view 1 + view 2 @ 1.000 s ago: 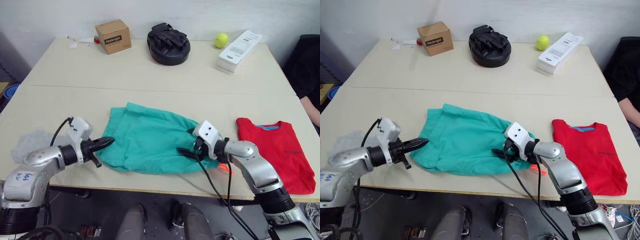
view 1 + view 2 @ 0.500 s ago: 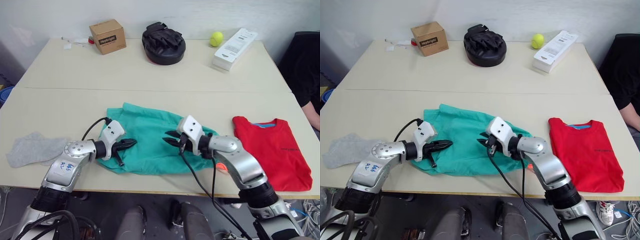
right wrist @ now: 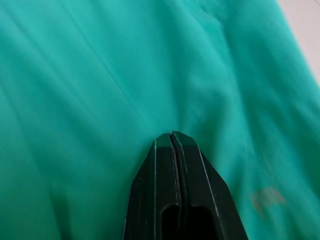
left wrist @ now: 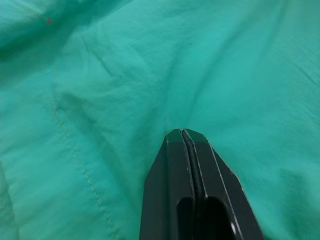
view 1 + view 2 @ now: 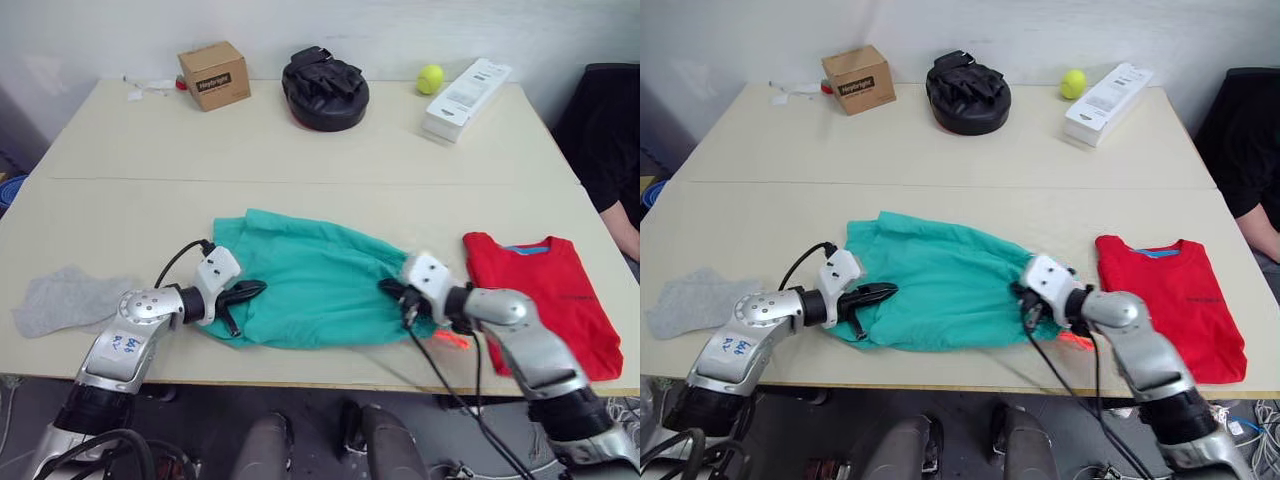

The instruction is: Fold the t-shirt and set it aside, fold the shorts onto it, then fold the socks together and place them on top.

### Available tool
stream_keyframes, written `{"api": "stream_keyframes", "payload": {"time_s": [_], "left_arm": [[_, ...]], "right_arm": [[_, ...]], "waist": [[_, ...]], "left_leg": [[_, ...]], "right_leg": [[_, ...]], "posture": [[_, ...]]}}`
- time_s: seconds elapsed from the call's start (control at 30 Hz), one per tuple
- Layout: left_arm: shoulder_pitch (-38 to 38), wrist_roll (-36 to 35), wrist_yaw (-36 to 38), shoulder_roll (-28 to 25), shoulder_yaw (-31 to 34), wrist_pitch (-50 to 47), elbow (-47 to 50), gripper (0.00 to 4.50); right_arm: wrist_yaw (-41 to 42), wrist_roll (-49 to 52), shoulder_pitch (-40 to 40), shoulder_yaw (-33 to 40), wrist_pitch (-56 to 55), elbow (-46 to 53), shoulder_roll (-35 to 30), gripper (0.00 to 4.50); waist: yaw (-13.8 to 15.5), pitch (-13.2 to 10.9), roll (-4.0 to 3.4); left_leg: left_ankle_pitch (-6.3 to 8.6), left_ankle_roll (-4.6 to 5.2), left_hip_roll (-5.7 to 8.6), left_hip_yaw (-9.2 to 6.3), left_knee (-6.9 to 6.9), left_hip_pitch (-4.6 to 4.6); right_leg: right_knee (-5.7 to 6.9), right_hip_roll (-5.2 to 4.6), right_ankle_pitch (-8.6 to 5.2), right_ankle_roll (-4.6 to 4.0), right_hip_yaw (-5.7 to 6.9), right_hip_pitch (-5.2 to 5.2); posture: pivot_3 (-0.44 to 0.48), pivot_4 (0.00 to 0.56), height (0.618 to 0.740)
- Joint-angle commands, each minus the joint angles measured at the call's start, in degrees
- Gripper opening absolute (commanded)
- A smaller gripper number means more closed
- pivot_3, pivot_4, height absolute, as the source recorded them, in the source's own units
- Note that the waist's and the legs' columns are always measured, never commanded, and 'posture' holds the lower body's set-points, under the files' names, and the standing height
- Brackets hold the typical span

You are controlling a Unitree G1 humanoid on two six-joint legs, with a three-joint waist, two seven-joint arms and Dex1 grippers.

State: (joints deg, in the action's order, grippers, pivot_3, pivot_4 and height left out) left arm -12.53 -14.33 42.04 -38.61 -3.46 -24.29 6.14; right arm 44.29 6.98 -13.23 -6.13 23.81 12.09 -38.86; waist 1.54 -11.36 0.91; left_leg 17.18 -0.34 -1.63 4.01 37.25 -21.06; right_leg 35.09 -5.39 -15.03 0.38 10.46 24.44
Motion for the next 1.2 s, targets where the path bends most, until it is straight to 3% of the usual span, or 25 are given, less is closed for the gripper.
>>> {"api": "stream_keyframes", "payload": {"time_s": [0.03,0.17,0.33,0.47,0.67,0.8,1.03,1.2], "left_arm": [[2.5,1.8,0.0,-1.2,-0.1,-2.0,-1.2,0.00],[2.4,1.7,0.0,-1.2,0.3,-2.7,-0.6,0.00],[1.8,1.5,-0.7,-0.9,0.6,-4.6,0.3,0.00],[0.6,2.2,-1.6,-0.2,0.3,-5.8,-0.5,0.00],[-0.3,2.5,-2.9,0.9,-0.1,-6.4,-1.1,0.00],[-0.1,2.2,-3.0,0.7,0.3,-6.8,-0.4,0.00],[1.6,2.0,-3.3,0.0,1.4,-7.1,0.5,0.00],[2.3,2.5,-3.3,-0.1,1.5,-6.4,0.1,0.00]], "right_arm": [[0.2,0.8,1.3,5.7,0.3,-3.8,-3.2,0.02],[1.5,4.3,-1.0,8.2,0.3,-3.5,-2.4,0.02],[0.6,12.5,-8.3,7.0,7.4,3.4,4.2,0.02],[0.5,9.6,-11.0,-2.3,7.3,5.3,8.9,0.02],[-3.2,-1.7,-12.9,-14.6,-0.7,-4.7,15.1,0.02],[-2.0,-2.9,-10.2,-13.0,-1.4,-4.7,11.7,0.02],[1.6,0.5,-1.4,-0.8,-2.5,-4.6,0.3,0.02],[3.4,2.5,0.3,4.9,-6.3,-6.7,-3.4,0.02]], "waist": [[0.0,0.0,0.00],[-0.1,0.0,-0.02],[-0.3,-0.1,-0.08],[-0.1,-0.1,-0.11],[0.0,-0.1,-0.11],[0.0,-0.1,-0.11],[0.1,-0.1,-0.10],[-0.1,-0.1,-0.10]], "left_leg": [[0.03,-0.06,-0.02,0.00,0.00,0.00],[0.05,-0.09,-0.05,0.05,0.00,-0.03],[-0.03,0.03,-0.09,0.17,-0.05,-0.04],[-0.12,0.15,-0.12,0.13,-0.10,-0.03],[-0.06,0.25,-0.03,0.17,-0.05,-0.11],[-0.03,0.30,0.00,0.18,-0.01,-0.10],[0.00,0.27,-0.01,0.17,-0.03,-0.03],[0.16,-0.01,-0.06,0.21,-0.04,-0.04]], "right_leg": [[-0.06,0.04,0.00,0.00,0.00,-0.01],[-0.14,0.07,0.00,0.01,-0.01,0.01],[-0.13,0.09,0.02,0.03,-0.07,0.08],[-0.09,0.10,0.02,0.03,-0.06,0.11],[-0.06,0.01,0.21,-0.09,-0.07,0.16],[-0.06,-0.02,0.28,-0.09,-0.09,0.13],[-0.12,0.00,0.16,0.11,-0.10,0.06],[-0.38,0.08,0.13,0.16,-0.10,0.01]], "posture": [[0.000,0.150,0.740],[0.000,0.150,0.740],[0.000,0.150,0.740],[0.000,0.150,0.740],[0.000,0.150,0.740],[0.000,0.150,0.740],[0.000,0.150,0.740],[0.000,0.150,0.740]]}}
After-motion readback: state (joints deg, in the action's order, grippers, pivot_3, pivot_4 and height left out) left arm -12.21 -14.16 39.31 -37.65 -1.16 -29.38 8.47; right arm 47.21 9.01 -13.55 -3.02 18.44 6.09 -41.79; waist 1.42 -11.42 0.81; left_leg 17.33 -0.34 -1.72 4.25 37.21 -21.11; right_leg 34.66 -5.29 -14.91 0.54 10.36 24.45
